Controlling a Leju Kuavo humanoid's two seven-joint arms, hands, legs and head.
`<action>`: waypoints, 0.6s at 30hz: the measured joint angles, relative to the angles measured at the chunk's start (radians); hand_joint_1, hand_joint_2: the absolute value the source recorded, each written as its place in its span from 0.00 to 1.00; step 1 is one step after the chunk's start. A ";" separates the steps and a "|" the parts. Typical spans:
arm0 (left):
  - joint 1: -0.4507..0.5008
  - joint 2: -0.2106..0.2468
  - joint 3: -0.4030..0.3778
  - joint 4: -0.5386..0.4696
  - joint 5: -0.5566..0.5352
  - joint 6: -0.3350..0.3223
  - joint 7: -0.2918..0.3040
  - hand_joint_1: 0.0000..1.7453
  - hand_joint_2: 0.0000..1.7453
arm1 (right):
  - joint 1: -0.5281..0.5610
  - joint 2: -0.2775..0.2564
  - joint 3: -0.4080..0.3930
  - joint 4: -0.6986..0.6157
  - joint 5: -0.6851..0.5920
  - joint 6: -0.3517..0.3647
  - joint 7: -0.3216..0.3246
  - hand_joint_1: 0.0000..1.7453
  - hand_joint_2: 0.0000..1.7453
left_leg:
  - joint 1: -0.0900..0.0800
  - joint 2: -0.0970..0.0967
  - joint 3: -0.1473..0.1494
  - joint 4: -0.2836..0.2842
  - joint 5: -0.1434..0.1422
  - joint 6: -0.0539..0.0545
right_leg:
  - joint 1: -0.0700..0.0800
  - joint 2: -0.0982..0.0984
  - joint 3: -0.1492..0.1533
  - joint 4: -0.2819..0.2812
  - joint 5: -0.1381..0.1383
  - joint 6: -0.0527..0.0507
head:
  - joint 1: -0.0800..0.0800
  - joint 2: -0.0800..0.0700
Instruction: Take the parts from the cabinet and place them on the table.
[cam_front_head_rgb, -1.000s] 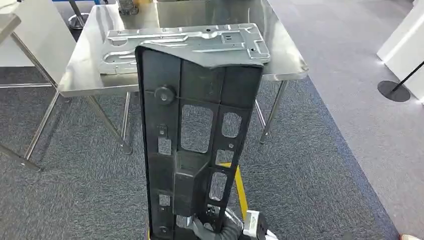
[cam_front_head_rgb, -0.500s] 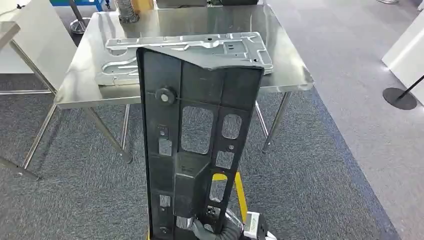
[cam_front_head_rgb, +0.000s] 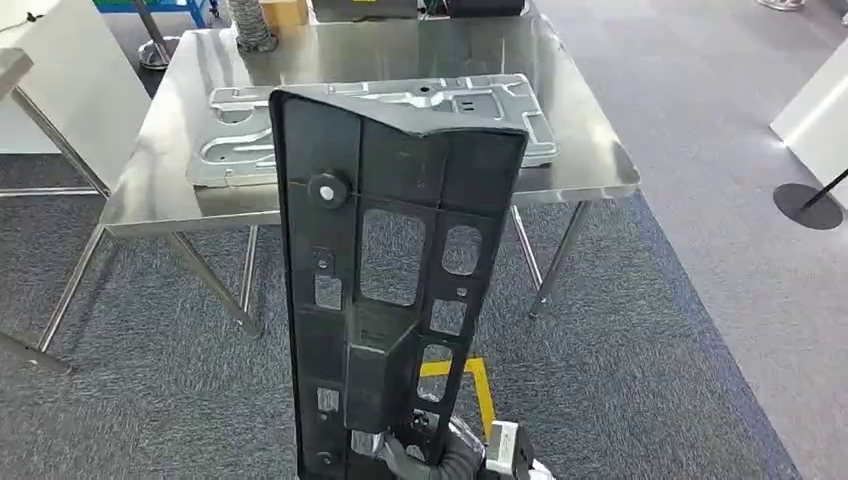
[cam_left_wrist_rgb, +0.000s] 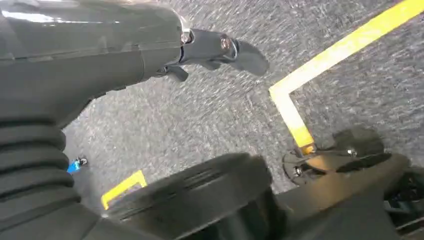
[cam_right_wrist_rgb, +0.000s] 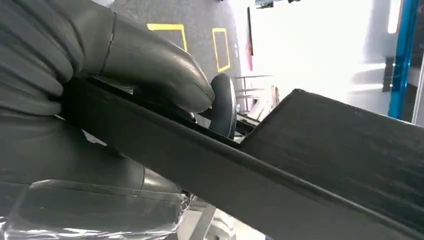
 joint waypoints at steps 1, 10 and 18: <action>-0.001 0.000 0.000 0.000 -0.001 0.002 -0.001 0.00 1.00 | -0.002 0.000 0.000 0.000 0.000 0.000 0.000 0.97 1.00 | 0.000 0.001 0.009 -0.004 -0.003 0.005 | -0.003 -0.002 -0.010 0.028 -0.008 0.007 | 0.000 0.000; -0.001 -0.005 0.000 0.000 -0.006 -0.003 -0.001 0.00 1.00 | -0.004 0.000 0.000 0.004 0.000 0.001 0.000 0.97 1.00 | -0.001 -0.001 0.067 -0.006 -0.059 -0.001 | -0.006 -0.006 -0.128 0.010 0.106 -0.002 | 0.001 0.000; -0.006 -0.006 0.000 0.000 -0.013 -0.001 0.001 0.00 1.00 | 0.000 0.001 0.000 0.006 0.000 0.001 -0.003 0.97 1.00 | 0.000 0.002 0.030 0.130 -0.124 -0.041 | -0.001 -0.007 -0.074 -0.017 0.063 -0.050 | -0.001 0.000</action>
